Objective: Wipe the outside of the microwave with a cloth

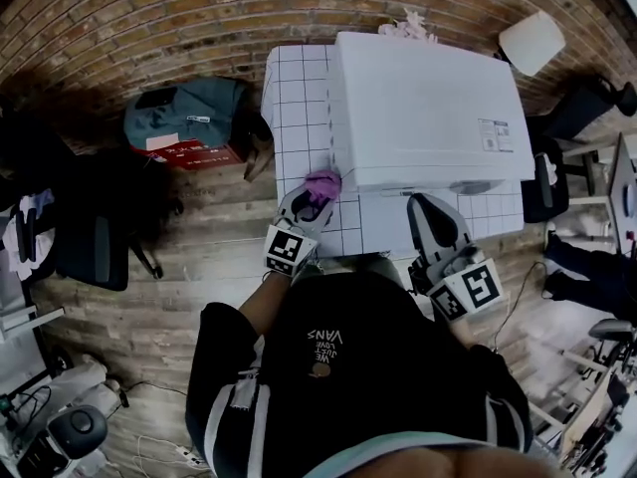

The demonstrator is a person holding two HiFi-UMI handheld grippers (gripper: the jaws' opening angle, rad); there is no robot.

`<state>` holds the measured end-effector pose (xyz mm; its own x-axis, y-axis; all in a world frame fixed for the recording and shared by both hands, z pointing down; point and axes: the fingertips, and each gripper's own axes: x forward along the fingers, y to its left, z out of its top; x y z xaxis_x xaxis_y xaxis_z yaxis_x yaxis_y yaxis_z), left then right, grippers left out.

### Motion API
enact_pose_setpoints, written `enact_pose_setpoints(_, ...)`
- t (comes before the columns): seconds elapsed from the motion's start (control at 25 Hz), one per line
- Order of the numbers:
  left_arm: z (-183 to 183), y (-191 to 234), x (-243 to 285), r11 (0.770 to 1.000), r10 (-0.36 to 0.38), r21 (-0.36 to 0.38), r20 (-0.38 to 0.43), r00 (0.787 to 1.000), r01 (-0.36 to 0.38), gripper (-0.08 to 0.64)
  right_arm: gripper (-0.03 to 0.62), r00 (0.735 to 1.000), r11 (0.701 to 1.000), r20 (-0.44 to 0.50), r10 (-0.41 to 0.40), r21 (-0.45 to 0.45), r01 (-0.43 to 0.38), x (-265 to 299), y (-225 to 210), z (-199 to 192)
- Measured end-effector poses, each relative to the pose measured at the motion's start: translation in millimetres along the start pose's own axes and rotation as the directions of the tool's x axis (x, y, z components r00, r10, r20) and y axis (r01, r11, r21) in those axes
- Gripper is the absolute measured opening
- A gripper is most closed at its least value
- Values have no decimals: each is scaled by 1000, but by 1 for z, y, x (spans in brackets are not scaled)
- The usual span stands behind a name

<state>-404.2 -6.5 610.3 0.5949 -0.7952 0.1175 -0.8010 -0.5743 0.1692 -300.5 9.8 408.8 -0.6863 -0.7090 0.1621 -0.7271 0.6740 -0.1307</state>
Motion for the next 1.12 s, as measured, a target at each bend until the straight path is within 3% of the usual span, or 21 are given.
enact_pose_setpoints(0.2,4,28,23,1000,5,14,-10,1000,-5,141,5,999,999,4,-53,9,53,-10,-13,1)
enact_pose_setpoints(0.4,24,81,66,999,28,25,22,999,-28,141,5,994,994,2,-109,16,109,-18,-25,1)
enact_pose_setpoints(0.6,46,136,112,996,62,69,20,998,-63,141,5,985,985,0,-171,19,171,-26,-40,3)
enact_pose_setpoints(0.8,59,179,149,992,110,68,2,994,-110,141,5,975,975,-3,-221,16,221,-32,-53,6)
enact_pose_setpoints(1.12,65,204,169,989,139,53,-20,990,-138,141,5,959,959,6,-283,35,282,-39,-70,9)
